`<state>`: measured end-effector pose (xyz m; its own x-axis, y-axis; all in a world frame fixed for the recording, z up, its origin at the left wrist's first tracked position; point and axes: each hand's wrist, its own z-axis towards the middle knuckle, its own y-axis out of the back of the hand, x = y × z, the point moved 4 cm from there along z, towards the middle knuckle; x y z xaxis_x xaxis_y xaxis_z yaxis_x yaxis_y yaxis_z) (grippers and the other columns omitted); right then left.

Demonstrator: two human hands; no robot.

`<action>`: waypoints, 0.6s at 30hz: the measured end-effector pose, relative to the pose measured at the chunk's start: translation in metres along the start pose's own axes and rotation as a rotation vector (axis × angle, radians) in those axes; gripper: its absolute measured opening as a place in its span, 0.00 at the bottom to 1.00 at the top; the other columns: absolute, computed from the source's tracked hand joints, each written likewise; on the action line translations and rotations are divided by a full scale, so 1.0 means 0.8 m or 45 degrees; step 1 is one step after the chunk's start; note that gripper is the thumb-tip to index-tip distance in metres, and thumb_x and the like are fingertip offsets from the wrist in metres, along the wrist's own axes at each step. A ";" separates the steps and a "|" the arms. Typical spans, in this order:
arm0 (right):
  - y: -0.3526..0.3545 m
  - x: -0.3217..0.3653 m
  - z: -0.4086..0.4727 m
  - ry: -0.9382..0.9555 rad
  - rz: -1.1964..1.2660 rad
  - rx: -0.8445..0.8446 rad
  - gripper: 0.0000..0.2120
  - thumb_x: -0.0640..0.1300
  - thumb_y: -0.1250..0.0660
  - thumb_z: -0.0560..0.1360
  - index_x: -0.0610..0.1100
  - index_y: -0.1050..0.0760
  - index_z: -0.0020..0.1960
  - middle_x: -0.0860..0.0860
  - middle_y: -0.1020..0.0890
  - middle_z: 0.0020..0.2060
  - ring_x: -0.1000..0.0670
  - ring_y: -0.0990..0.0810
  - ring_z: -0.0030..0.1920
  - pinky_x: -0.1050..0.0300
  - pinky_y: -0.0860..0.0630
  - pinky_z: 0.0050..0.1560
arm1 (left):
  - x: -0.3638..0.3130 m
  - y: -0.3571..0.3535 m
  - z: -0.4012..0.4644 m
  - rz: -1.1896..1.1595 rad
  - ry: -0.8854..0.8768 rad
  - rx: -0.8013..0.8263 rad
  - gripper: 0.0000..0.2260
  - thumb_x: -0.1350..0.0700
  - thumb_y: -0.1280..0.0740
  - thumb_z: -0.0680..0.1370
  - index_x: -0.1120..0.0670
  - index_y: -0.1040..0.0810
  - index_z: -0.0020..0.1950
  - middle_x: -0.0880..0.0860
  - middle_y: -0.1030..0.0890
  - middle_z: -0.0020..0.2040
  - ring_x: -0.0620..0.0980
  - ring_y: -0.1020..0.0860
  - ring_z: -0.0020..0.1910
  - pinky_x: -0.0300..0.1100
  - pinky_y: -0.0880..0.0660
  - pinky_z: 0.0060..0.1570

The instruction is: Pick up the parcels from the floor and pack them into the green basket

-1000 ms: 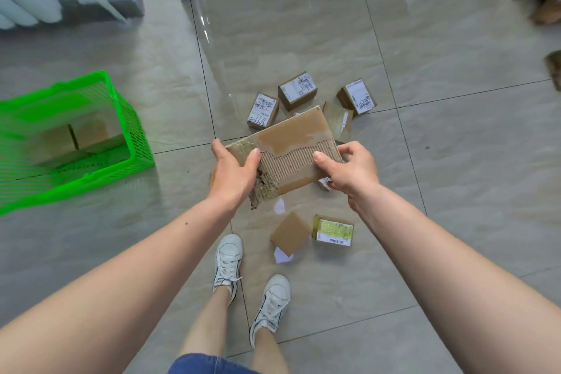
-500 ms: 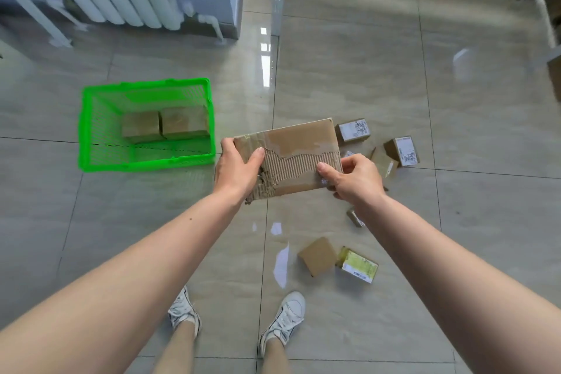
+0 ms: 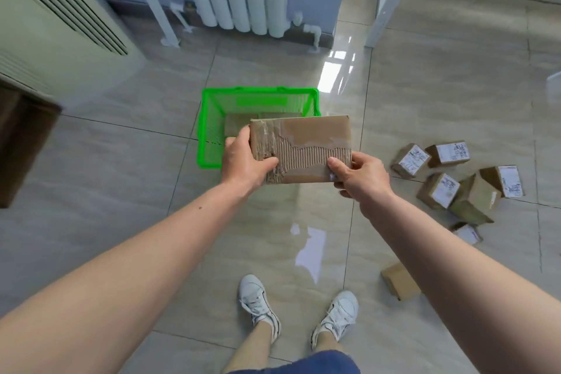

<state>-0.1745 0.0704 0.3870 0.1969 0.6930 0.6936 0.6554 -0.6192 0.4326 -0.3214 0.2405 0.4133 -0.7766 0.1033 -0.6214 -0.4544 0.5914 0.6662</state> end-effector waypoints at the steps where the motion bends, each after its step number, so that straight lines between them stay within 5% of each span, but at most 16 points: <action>1: -0.020 0.011 -0.003 -0.002 -0.001 0.010 0.12 0.59 0.29 0.66 0.50 0.19 0.39 0.49 0.15 0.37 0.40 0.16 0.45 0.38 0.19 0.51 | 0.013 0.016 0.009 0.011 0.005 -0.025 0.31 0.54 0.23 0.68 0.55 0.30 0.68 0.60 0.26 0.59 0.57 0.24 0.57 0.40 0.31 0.55; 12: -0.156 0.101 0.062 0.005 -0.120 0.132 0.23 0.71 0.34 0.51 0.56 0.19 0.36 0.49 0.14 0.37 0.40 0.15 0.45 0.39 0.19 0.51 | 0.088 0.103 0.119 -0.033 0.082 -0.097 0.22 0.50 0.29 0.65 0.54 0.24 0.58 0.60 0.19 0.52 0.59 0.21 0.51 0.48 0.23 0.53; 18: -0.194 0.151 0.123 0.072 -0.286 0.090 0.21 0.62 0.30 0.66 0.43 0.19 0.42 0.48 0.19 0.33 0.43 0.22 0.38 0.46 0.21 0.44 | 0.097 0.113 0.202 -0.062 0.104 -0.126 0.21 0.60 0.29 0.70 0.57 0.25 0.63 0.62 0.24 0.55 0.59 0.25 0.55 0.45 0.28 0.56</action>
<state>-0.1807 0.2861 0.3470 0.0005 0.7874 0.6164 0.7282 -0.4228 0.5394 -0.3523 0.4313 0.3588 -0.7836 0.0082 -0.6212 -0.5303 0.5122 0.6757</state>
